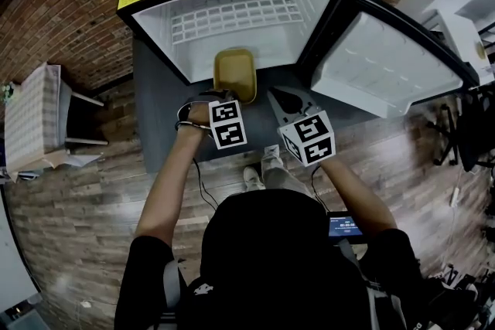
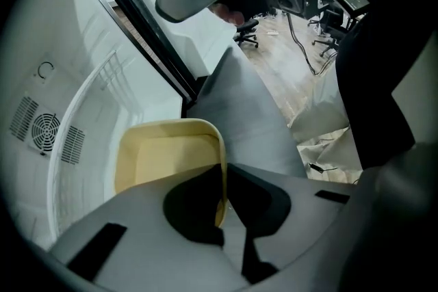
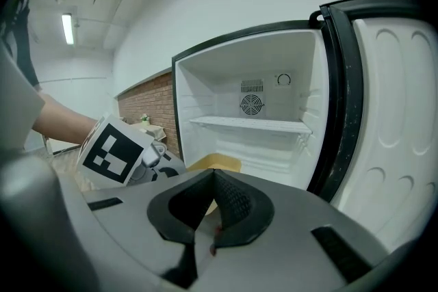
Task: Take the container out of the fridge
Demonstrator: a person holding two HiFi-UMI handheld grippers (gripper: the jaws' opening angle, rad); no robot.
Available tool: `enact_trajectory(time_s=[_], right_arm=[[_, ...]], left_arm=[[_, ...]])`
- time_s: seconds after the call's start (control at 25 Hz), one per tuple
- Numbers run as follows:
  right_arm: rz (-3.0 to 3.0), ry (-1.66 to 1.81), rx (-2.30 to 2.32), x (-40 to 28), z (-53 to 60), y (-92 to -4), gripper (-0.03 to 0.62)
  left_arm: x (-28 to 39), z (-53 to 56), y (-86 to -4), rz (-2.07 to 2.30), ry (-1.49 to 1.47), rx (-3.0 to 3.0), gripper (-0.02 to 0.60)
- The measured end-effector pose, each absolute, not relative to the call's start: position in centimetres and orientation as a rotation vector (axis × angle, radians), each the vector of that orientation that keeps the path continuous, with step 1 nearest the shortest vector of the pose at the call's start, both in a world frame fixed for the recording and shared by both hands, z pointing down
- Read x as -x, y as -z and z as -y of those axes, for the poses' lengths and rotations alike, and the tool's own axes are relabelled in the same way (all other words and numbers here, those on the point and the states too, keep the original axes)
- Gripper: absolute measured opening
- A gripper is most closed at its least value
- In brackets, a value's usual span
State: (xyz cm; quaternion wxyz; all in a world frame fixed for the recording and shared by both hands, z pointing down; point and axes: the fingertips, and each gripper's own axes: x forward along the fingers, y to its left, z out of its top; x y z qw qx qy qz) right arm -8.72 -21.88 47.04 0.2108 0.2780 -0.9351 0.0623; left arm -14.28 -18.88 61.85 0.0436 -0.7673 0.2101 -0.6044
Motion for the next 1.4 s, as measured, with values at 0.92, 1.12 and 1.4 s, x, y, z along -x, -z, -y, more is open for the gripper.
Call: enact_trajectory(time_s=[0.92, 1.12, 1.4], right_arm=[[2.640, -0.109, -0.840, 5.0, 18.5, -44.0, 0.040], [2.654, -0.110, -0.814, 3.5, 17.9, -43.5, 0.040], [2.674, -0.122, -0.792, 1.7, 16.8, -43.4, 0.040]], left_arm=[[10.7, 14.9, -59.1, -0.626, 1.832, 2.368, 0.023], [8.7, 13.8, -58.4, -0.649, 1.842, 2.399, 0.023], [6.6, 11.5, -58.2, -0.668, 1.863, 2.438, 0.023]])
